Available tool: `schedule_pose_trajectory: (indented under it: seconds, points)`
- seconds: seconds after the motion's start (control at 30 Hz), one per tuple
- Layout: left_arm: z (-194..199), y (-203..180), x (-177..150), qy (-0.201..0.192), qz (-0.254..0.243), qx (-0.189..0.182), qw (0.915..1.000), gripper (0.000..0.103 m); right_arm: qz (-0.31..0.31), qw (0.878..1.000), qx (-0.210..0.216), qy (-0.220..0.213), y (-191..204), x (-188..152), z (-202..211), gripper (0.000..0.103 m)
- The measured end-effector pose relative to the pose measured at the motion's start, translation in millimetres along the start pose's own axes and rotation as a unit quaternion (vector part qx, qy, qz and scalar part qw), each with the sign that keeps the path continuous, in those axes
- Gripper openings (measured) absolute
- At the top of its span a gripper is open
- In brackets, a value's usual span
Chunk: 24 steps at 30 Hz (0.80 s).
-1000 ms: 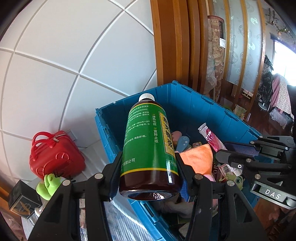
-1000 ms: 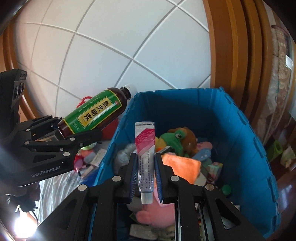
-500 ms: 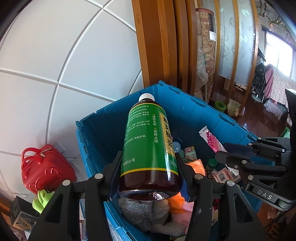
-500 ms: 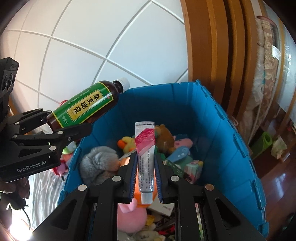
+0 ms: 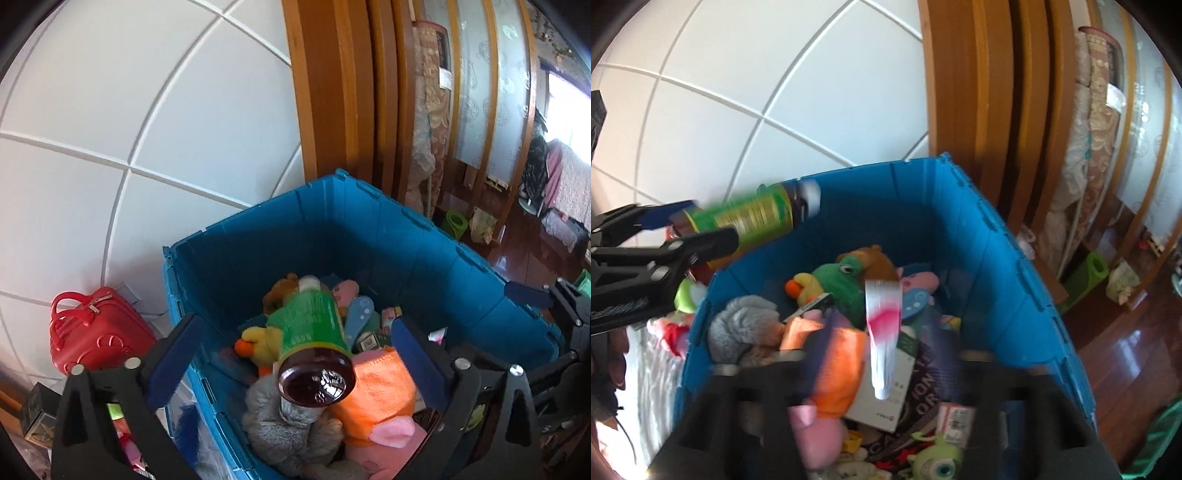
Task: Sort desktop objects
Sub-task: 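Open both tools to drop the bottle and tube into the crate, then move both open tools back over the table toward the remaining items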
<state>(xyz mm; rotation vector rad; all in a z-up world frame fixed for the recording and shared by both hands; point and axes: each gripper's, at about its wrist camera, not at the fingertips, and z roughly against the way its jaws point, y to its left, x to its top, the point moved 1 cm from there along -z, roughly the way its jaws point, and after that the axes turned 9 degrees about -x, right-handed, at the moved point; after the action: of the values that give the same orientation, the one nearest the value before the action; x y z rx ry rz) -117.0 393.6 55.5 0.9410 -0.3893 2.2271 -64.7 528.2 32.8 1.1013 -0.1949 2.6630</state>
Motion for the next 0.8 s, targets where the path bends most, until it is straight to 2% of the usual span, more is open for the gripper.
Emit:
schedule_pose_trajectory:
  seconds: [0.07, 0.33, 0.63, 0.8]
  points:
    - [6, 10, -4, -0.002, 0.007, 0.008, 0.9999, 0.103, -0.006, 1.0, -0.002, -0.004, -2, -3, 0, 0.103]
    - [43, 47, -34, -0.01, 0.045, 0.049, 0.9977, 0.103, 0.002, 1.0, 0.004, -0.012, 14, -7, 11, 0.103]
    - [89, 83, -76, -0.017, 0.083, 0.074, 0.9937, 0.103, 0.046, 0.998, 0.038, -0.01, 84, -14, 41, 0.103]
    - [114, 104, -101, -0.021, 0.106, 0.085, 0.9905, 0.103, 0.064, 0.997, 0.043, -0.008, 120, -22, 53, 0.103]
